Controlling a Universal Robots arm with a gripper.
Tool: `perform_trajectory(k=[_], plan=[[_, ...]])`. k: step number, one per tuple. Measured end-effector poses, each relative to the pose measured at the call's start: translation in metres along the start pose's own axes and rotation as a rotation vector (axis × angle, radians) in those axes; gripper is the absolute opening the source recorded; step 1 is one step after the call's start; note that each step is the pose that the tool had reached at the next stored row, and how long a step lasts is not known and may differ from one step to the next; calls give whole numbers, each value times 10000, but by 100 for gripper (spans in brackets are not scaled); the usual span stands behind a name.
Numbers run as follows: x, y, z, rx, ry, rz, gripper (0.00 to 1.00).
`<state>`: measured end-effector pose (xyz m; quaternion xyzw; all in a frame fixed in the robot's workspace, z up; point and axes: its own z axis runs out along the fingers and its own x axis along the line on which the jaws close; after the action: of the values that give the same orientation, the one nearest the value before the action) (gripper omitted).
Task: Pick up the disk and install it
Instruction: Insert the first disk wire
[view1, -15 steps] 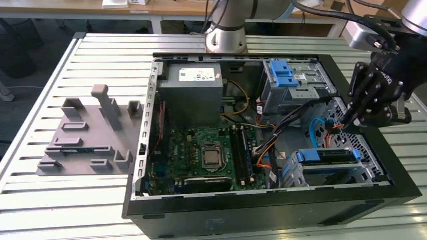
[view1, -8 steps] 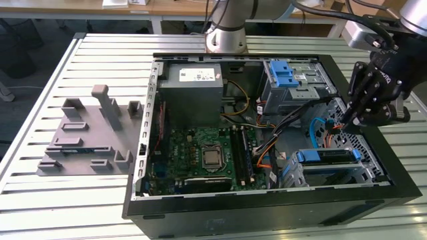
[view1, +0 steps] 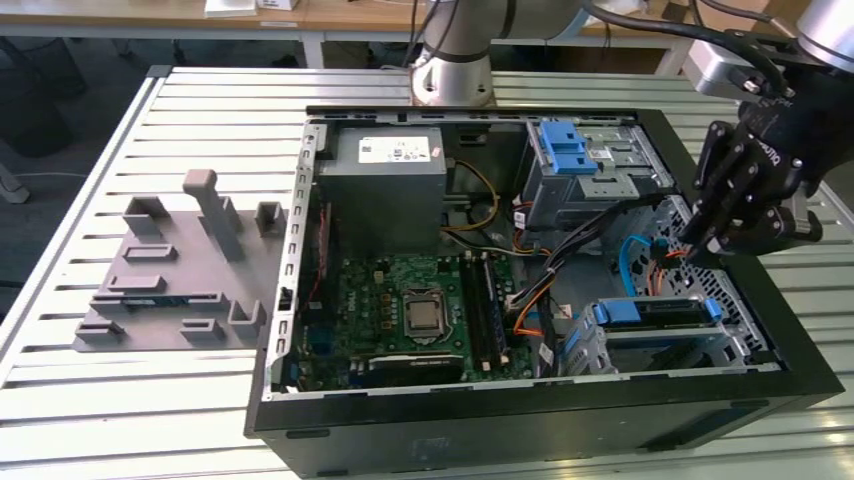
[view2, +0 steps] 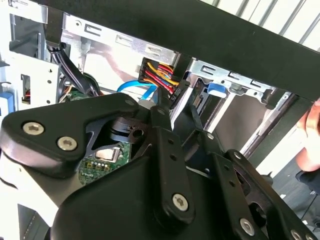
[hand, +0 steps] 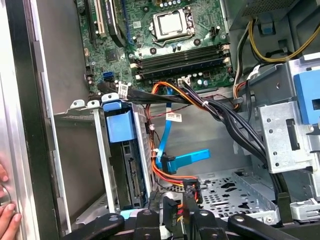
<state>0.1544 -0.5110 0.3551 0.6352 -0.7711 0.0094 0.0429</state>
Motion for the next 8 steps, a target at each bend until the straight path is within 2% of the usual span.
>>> perform_trajectory(k=[2,4,6,8], plan=[[-2,-1,7,12,63,3,32],[-4,-2,16,31,161,8,31],[-6,-3,25,47,242,13,18],[-6,-3,27,52,267,14,16]])
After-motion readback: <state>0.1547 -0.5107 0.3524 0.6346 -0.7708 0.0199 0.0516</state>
